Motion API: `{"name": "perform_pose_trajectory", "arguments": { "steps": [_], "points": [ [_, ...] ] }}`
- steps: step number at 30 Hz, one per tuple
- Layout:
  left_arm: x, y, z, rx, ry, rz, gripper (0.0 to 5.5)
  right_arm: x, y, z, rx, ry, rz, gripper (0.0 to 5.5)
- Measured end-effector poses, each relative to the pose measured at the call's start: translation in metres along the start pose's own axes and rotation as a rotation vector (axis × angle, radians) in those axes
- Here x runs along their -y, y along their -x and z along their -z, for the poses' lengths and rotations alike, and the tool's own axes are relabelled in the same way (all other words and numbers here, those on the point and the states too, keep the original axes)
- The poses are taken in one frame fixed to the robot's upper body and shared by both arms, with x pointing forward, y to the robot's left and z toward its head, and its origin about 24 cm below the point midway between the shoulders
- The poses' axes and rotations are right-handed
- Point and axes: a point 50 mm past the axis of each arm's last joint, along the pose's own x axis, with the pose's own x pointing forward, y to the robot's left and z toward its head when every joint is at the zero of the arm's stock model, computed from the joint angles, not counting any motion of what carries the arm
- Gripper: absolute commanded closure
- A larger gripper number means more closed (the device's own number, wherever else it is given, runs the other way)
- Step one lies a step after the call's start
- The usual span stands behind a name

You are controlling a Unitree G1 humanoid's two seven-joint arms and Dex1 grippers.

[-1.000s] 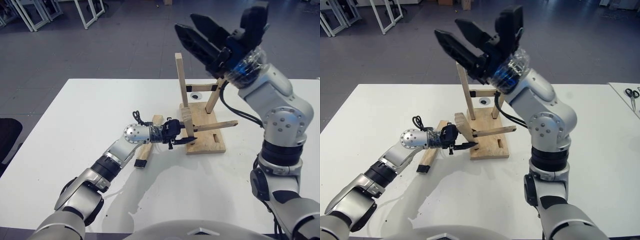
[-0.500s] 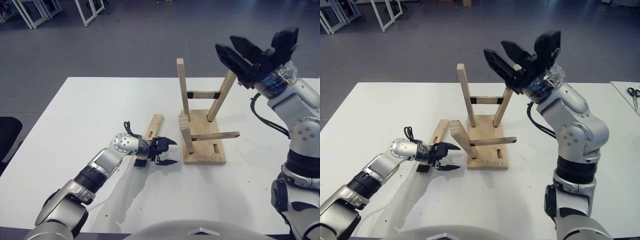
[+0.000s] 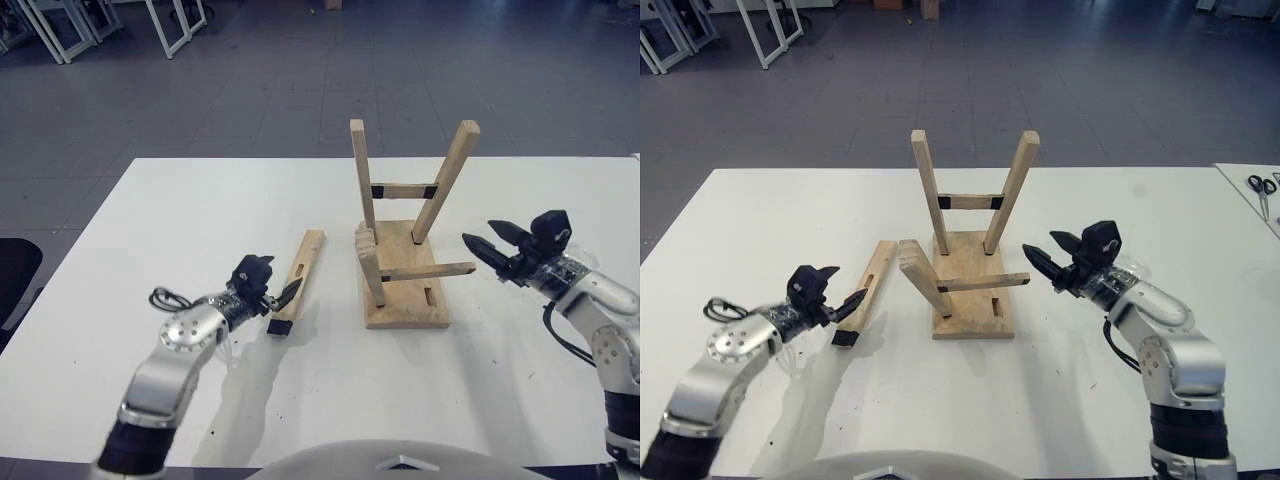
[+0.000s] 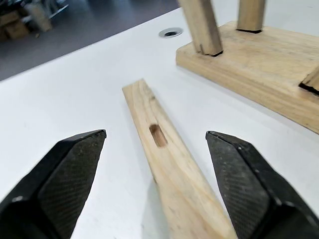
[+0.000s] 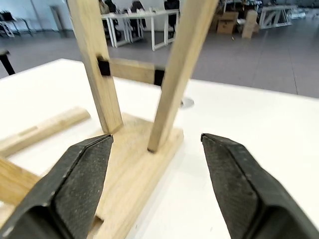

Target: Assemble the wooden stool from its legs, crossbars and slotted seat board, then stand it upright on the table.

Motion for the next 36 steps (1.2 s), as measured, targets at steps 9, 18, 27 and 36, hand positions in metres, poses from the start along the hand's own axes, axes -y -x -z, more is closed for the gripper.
{"name": "perform_pose_trajectory", "arguments": {
  "steps": [9,18,27,36],
  "points": [
    [0.008,0.007,0.006,-0.132,0.032,-0.090,1.78,0.009,0.004,0.059,-0.148,0.031,0.222,2.23],
    [0.011,0.004,0.022,-0.211,0.104,-0.068,2.88,-0.038,-0.009,0.079,-0.228,0.123,-0.031,2.23],
    [-0.037,-0.006,0.009,-0.033,0.113,-0.312,3.44,-0.035,-0.017,0.032,-0.055,0.089,-0.034,2.23],
    [-0.080,0.006,-0.120,0.742,0.315,-0.063,3.44,-0.053,-0.018,-0.085,0.320,-0.187,-0.294,1.27]
  ]
}}
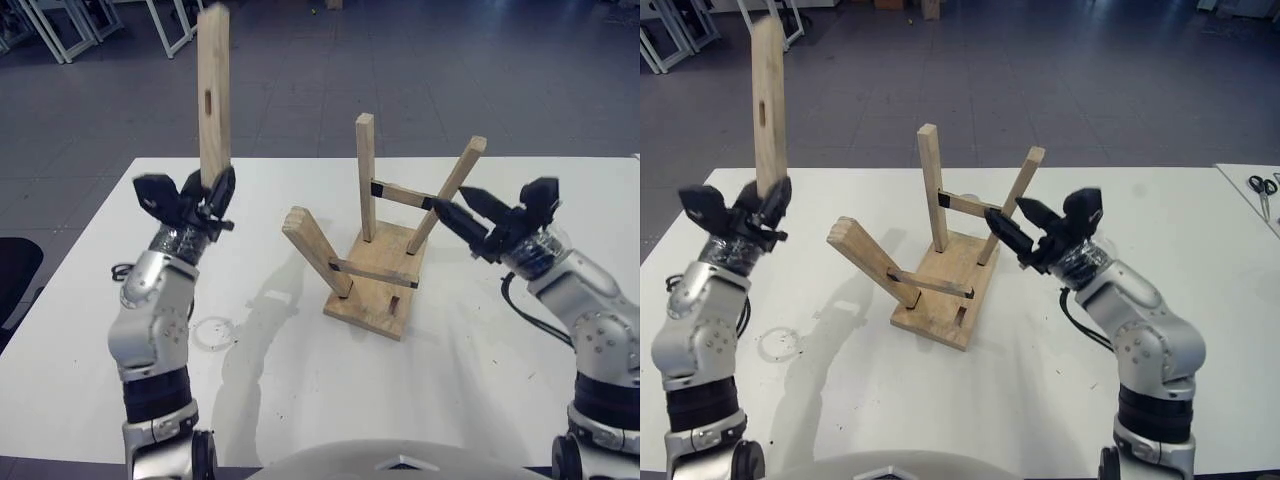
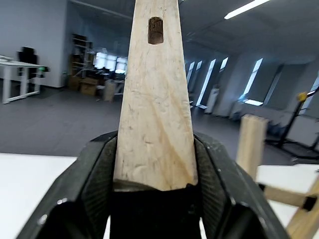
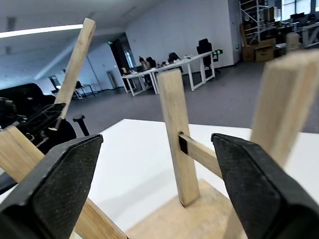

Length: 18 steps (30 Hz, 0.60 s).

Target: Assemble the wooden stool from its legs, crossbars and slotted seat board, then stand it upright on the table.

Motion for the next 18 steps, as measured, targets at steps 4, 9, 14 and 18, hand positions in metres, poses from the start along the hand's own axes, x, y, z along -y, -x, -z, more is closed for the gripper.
{"name": "perform_pose_trajectory", "arguments": {
  "steps": [4,9,14,18],
  "points": [
    [0.030,-0.005,-0.024,-0.019,0.250,0.322,3.44,-0.024,-0.014,-0.017,0.027,-0.131,-0.175,1.27],
    [0.066,-0.001,-0.047,-0.207,0.324,0.689,3.44,-0.056,-0.025,-0.032,0.003,-0.330,-0.455,0.51],
    [0.081,0.011,-0.044,-0.360,0.325,0.857,3.44,-0.067,-0.028,-0.038,-0.027,-0.428,-0.569,0.43],
    [0.088,0.021,-0.040,-0.431,0.366,0.958,3.44,-0.077,-0.032,-0.034,-0.075,-0.438,-0.640,0.43]
  ]
}}
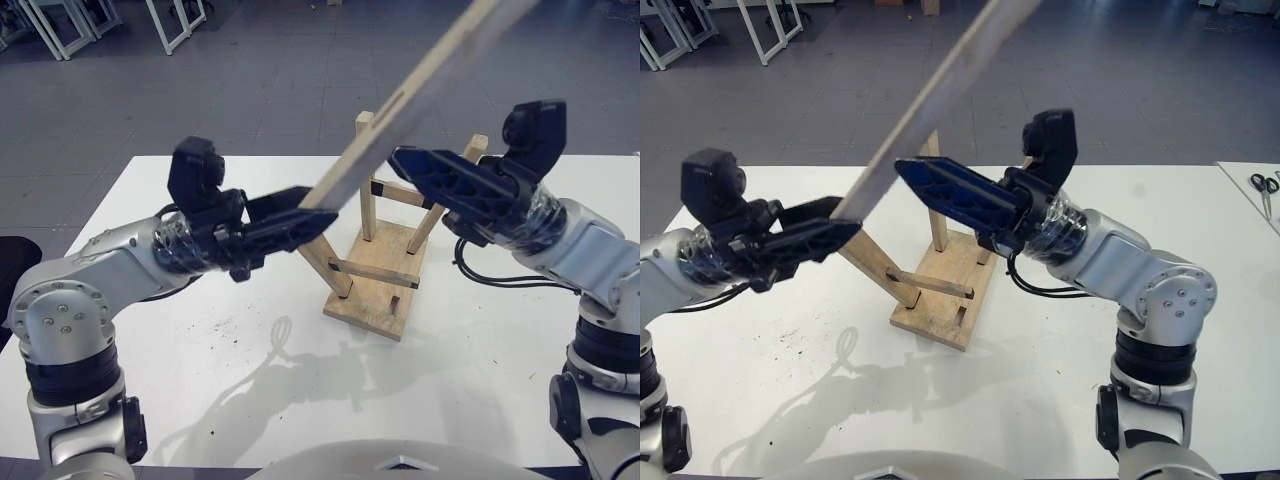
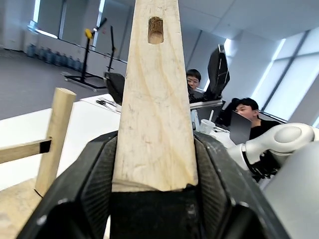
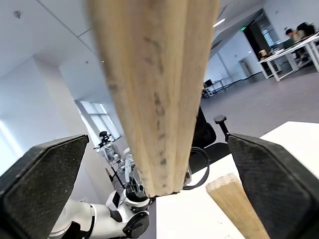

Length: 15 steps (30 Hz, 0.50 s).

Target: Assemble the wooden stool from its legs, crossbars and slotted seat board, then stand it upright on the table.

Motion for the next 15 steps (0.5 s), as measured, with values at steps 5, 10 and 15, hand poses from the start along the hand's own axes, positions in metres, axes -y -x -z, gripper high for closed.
{"name": "perform_pose_trajectory", "arguments": {
  "steps": [5,10,15],
  "points": [
    [0.0018,0.0002,0.0030,-0.046,0.013,0.023,3.44,-0.0092,-0.0061,0.0075,-0.095,0.017,-0.099,0.95],
    [0.0029,0.0004,0.0036,-0.065,0.019,0.045,3.44,-0.0093,-0.0030,0.0053,-0.132,0.061,-0.088,1.81],
    [0.0037,0.0010,0.0026,-0.072,0.016,0.051,3.44,-0.0072,-0.0030,0.0016,-0.146,0.098,-0.069,2.81]
  ]
}}
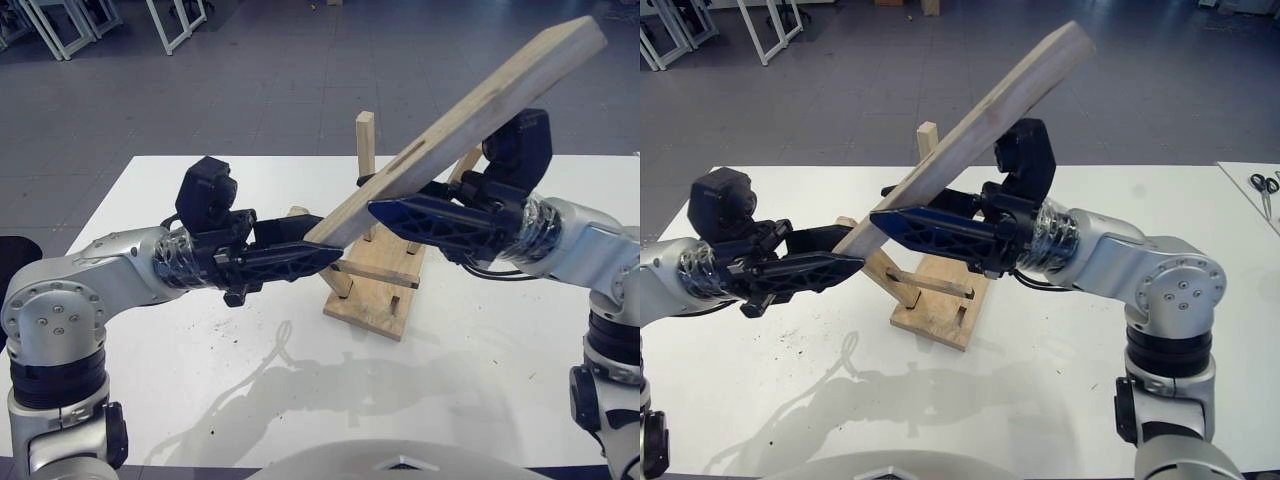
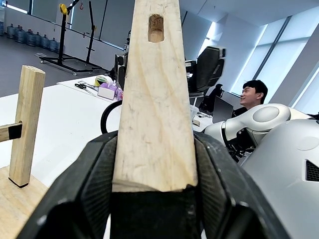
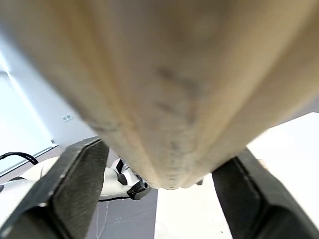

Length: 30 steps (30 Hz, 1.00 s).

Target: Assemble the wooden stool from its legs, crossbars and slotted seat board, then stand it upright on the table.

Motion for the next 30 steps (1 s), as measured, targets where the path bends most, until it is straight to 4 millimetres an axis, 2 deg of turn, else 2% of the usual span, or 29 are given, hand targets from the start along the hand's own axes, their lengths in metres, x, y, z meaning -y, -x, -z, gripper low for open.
{"name": "perform_pose_trajectory", "arguments": {
  "steps": [4,8,9,13,18,20,23,25,27,30],
  "points": [
    [0.001,-0.001,0.001,0.000,0.003,0.016,3.44,0.001,0.002,0.000,-0.014,0.023,0.005,3.48],
    [0.002,-0.003,0.001,-0.004,-0.002,0.018,3.44,0.001,0.003,-0.001,-0.026,0.038,-0.005,3.48],
    [0.002,-0.003,0.001,-0.001,-0.009,0.020,3.08,0.001,0.003,-0.002,-0.028,0.044,-0.009,3.48],
    [0.002,-0.005,-0.008,0.067,-0.058,0.043,2.54,0.003,0.005,-0.005,-0.017,0.034,-0.016,3.48],
    [0.002,0.010,-0.042,0.264,-0.137,0.034,2.51,0.015,0.015,-0.013,0.035,0.041,0.077,3.48],
    [-0.001,0.025,-0.063,0.385,-0.192,-0.027,2.51,0.022,0.027,-0.022,0.066,0.085,0.174,3.48],
    [-0.011,0.041,-0.072,0.447,-0.235,-0.162,2.51,0.027,0.045,-0.035,0.069,0.188,0.317,3.48],
    [-0.022,0.049,-0.065,0.423,-0.259,-0.279,2.51,0.032,0.060,-0.032,0.004,0.264,0.430,3.48],
    [-0.036,0.058,-0.046,0.363,-0.245,-0.405,2.51,0.041,0.078,-0.017,-0.097,0.293,0.557,3.48],
    [-0.048,0.063,-0.032,0.297,-0.280,-0.512,2.51,0.047,0.086,-0.003,-0.185,0.354,0.600,3.48]
  ]
}}
